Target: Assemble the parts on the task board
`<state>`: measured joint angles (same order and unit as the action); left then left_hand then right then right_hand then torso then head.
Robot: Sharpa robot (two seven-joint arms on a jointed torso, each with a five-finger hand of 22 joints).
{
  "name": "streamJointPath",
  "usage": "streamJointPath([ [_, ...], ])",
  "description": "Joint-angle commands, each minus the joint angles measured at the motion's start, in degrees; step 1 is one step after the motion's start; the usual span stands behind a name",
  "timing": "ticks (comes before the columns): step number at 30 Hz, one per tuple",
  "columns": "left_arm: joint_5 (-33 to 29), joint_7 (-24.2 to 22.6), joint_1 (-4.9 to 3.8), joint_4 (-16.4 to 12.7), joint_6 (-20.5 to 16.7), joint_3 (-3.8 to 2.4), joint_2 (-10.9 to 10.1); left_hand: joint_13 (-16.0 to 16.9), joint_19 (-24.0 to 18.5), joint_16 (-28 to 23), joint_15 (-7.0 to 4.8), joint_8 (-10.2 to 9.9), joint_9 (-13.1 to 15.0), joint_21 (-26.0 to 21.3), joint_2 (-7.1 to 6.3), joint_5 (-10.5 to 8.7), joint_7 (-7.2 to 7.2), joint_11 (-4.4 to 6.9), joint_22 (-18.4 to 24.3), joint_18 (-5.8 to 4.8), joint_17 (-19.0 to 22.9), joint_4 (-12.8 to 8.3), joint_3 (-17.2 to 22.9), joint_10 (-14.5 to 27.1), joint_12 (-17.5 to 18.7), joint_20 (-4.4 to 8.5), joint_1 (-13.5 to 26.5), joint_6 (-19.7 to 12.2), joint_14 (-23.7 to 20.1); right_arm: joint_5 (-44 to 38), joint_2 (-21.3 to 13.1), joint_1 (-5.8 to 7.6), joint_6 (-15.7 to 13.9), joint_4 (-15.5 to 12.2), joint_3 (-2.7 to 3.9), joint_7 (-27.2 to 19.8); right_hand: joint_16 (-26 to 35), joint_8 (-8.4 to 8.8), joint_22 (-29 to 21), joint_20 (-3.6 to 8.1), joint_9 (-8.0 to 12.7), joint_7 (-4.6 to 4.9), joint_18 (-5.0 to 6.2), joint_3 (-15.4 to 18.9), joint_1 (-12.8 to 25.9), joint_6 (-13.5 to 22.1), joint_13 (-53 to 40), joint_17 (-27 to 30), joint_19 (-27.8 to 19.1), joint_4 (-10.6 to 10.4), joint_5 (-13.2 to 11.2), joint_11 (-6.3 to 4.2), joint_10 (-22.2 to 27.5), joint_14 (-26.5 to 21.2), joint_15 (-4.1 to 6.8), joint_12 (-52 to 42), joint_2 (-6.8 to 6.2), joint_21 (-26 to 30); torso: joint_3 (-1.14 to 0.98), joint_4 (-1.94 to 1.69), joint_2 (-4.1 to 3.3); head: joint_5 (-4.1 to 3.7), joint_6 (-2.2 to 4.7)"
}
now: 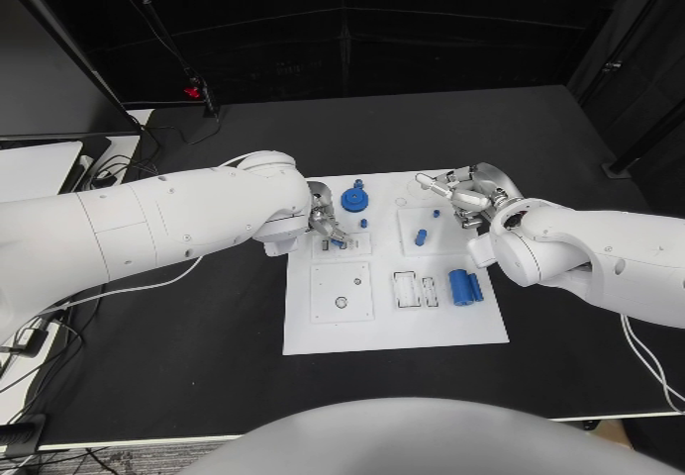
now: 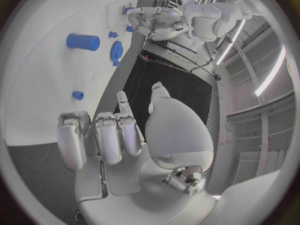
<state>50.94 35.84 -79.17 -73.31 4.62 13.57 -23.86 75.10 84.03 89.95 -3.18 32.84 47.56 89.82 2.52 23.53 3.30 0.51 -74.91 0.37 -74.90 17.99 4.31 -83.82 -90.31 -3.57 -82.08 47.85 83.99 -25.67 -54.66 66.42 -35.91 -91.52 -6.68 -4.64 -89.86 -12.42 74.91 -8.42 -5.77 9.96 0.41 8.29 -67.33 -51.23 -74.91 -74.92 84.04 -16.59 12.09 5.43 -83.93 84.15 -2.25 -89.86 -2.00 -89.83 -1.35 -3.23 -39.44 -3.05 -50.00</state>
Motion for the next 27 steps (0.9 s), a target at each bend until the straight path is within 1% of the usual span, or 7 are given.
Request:
streamJointPath([
  [1, 0.30, 0.79, -0.03, 0.11, 0.73, -0.03, 0.11, 14.90, 5.97, 0.05, -0.33, 0.31, 0.03, 0.18, 2.86, 0.27, -0.56, 0.17, -15.09, -0.37, -15.10, -1.20, 1.58, -6.18, 0.31, 0.23, -2.16, 0.26, 6.01, 0.02, 0.06, 0.07, 0.29, -0.14, 0.02, -0.44, -0.14, -0.27, 15.00, -0.25, -0.08, -0.03, -0.34, 0.32, 0.13, 0.44, -15.09, -15.08, 5.78, 0.01, 0.09, 0.33, -6.07, 5.85, -0.16, -0.14, 0.62, 0.03, 0.00, 0.01, -0.02, 0.05, 0.00],
  [10, 0.30, 0.74, 0.07, 0.31, 0.77, -0.03, 0.21, 14.90, 5.97, 0.05, -0.29, 0.28, 0.05, 0.18, 2.94, 0.31, -0.50, 0.11, -15.09, -0.37, -15.10, -1.17, 1.80, -6.18, 0.31, 0.21, -1.82, 0.18, 6.01, 0.02, 0.08, 0.07, 0.35, -0.10, 0.02, -0.45, -0.14, -0.27, 15.00, -0.25, -0.08, -0.03, -0.34, 0.32, 0.13, 0.44, -15.09, -15.08, 5.78, 0.01, 0.09, 0.33, -6.07, 5.85, -0.16, -0.14, 0.62, 0.03, 0.01, -0.01, 0.01, 0.05, 0.00],
  [14, 0.30, 0.69, 0.11, 0.48, 0.86, -0.03, 0.26, 14.90, 5.97, 0.05, -0.25, 0.26, 0.07, 0.18, 3.01, 0.33, -0.45, 0.08, -15.09, -0.37, -15.10, -1.15, 1.95, -6.18, 0.31, 0.19, -1.51, 0.14, 6.01, 0.02, 0.09, 0.07, 0.36, -0.09, 0.02, -0.45, -0.14, -0.27, 15.00, -0.25, -0.08, -0.03, -0.34, 0.32, 0.13, 0.44, -15.09, -15.08, 5.78, 0.01, 0.09, 0.33, -6.07, 5.85, -0.16, -0.14, 0.62, 0.03, -0.03, -0.06, 0.02, 0.01, 0.00],
  [17, 0.30, 0.64, 0.12, 0.57, 0.96, -0.03, 0.23, 14.90, 5.97, 0.05, -0.21, 0.23, 0.08, 0.18, 3.10, 0.37, -0.42, 0.04, -15.09, -0.37, -15.10, -1.14, 2.14, -6.18, 0.31, 0.17, -1.17, 0.08, 6.01, 0.02, 0.12, 0.07, 0.36, -0.08, 0.02, -0.46, -0.14, -0.27, 15.00, -0.25, -0.08, -0.03, -0.34, 0.32, 0.13, 0.44, -15.09, -15.08, 5.78, 0.01, 0.09, 0.33, -6.07, 5.85, -0.16, -0.14, 0.62, 0.03, 0.01, 0.03, 0.01, 0.13, 0.00],
  [19, 0.30, 0.59, 0.13, 0.71, 1.02, -0.03, 0.25, 14.90, 5.97, 0.05, -0.21, 0.21, 0.07, 0.18, 3.11, 0.38, -0.41, 0.03, -15.09, -0.37, -15.10, -1.14, 2.19, -6.18, 0.31, 0.16, -1.10, 0.06, 6.01, 0.02, 0.12, 0.07, 0.36, -0.09, 0.02, -0.46, -0.14, -0.27, 15.00, -0.25, -0.08, -0.03, -0.34, 0.32, 0.13, 0.44, -15.09, -15.08, 5.78, 0.01, 0.09, 0.33, -6.07, 5.85, -0.16, -0.14, 0.62, 0.03, -0.01, 0.00, 0.02, 0.11, 0.00],
  [27, 0.28, 0.41, 0.15, 1.03, 1.55, -0.03, 0.40, 14.90, 5.97, 0.05, -0.19, 0.18, 0.06, 0.18, 3.17, 0.40, -0.38, 0.00, -15.09, -0.37, -15.10, -1.14, 2.32, -6.18, 0.31, 0.15, -0.87, 0.02, 6.01, 0.02, 0.06, 0.06, 0.29, -0.12, 0.02, -0.44, -0.14, -0.33, 15.01, -0.26, -0.09, -0.03, -0.35, 0.38, 0.16, 0.48, -15.09, -15.08, 5.80, 0.00, 0.09, 0.33, -6.07, 5.85, -0.16, -0.14, 0.65, 0.01, 0.02, 0.02, -0.03, 0.07, 0.00],
])
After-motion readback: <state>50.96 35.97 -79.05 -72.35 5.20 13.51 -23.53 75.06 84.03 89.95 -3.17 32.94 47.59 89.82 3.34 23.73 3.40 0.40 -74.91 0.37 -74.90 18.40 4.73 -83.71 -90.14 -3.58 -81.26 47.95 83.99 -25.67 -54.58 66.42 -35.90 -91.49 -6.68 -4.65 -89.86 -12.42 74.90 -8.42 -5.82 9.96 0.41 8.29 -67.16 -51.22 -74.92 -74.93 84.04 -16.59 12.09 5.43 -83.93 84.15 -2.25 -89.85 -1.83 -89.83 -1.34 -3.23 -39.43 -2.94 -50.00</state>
